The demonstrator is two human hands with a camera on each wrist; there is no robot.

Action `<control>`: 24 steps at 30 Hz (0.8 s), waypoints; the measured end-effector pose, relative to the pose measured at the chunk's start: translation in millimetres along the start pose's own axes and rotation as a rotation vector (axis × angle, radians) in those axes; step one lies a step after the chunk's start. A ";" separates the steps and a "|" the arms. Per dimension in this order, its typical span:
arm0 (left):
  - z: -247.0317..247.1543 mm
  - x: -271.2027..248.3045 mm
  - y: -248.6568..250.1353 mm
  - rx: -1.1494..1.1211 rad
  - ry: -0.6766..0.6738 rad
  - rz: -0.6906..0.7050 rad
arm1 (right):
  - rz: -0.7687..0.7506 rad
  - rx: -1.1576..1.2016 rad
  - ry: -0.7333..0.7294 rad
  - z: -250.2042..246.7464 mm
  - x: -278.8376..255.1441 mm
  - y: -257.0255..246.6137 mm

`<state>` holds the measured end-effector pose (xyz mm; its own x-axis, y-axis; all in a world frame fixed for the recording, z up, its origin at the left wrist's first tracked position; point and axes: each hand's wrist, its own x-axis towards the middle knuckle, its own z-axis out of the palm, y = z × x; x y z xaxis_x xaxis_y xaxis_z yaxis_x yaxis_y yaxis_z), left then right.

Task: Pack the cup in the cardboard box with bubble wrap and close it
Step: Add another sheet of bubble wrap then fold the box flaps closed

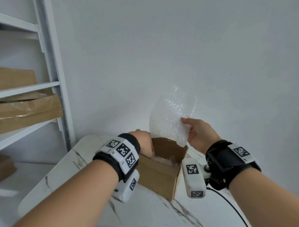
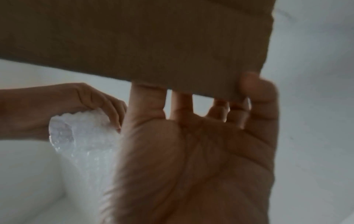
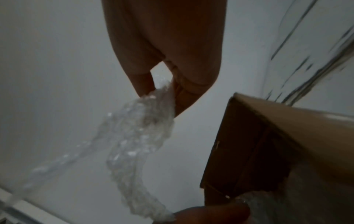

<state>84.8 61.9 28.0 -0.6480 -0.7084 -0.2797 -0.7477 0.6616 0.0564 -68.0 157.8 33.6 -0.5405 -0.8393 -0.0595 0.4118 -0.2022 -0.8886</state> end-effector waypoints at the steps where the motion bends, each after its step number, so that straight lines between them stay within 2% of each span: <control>1: -2.2 0.2 -0.4 0.053 0.004 -0.011 | 0.020 0.005 -0.043 1.9 -0.5 0.2; 3: -4.3 -2.8 -2.7 0.058 -0.057 -0.018 | 0.053 -0.046 -0.070 6.7 -2.0 0.4; 7: 9.2 9.8 -15.9 -0.307 -0.224 -0.111 | 0.229 -0.315 -0.079 12.7 -7.0 12.2; 9: 14.9 9.7 -19.7 -0.449 -0.221 -0.143 | 0.306 -0.516 -0.084 13.2 -9.1 20.6; 11: 16.3 9.5 -20.4 -0.472 -0.156 -0.085 | 0.260 -0.881 -0.031 12.5 -10.9 27.0; 13: 16.8 5.2 -18.9 -0.458 -0.092 -0.036 | 0.133 -1.384 -0.007 9.6 -8.4 28.3; 14: 18.1 5.2 -20.2 -0.455 -0.073 -0.017 | 0.077 -1.533 0.015 8.8 -8.7 28.1; 16: 19.8 6.6 -23.8 -0.481 -0.062 0.002 | 0.003 -1.682 0.008 4.3 -8.2 26.1; 18: 21.5 6.3 -23.9 -0.479 -0.036 0.027 | 0.060 -1.818 -0.118 4.4 -7.9 22.8; 20: 20.5 6.1 -23.5 -0.390 0.055 0.046 | 0.082 -1.861 -0.217 4.3 -10.4 21.9; 21: 19.5 7.3 -23.6 -0.371 0.159 0.052 | 0.064 -1.888 -0.278 2.9 -12.1 22.0; 24: 8.4 3.3 -20.1 -0.573 0.637 0.114 | -0.029 -2.045 -0.355 5.6 -18.7 20.6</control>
<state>98.9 48.3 17.9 -0.5537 -0.7611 0.3378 -0.5198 0.6328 0.5739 -45.4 166.5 18.9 -0.2942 -0.9366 -0.1904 -0.9530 0.3025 -0.0153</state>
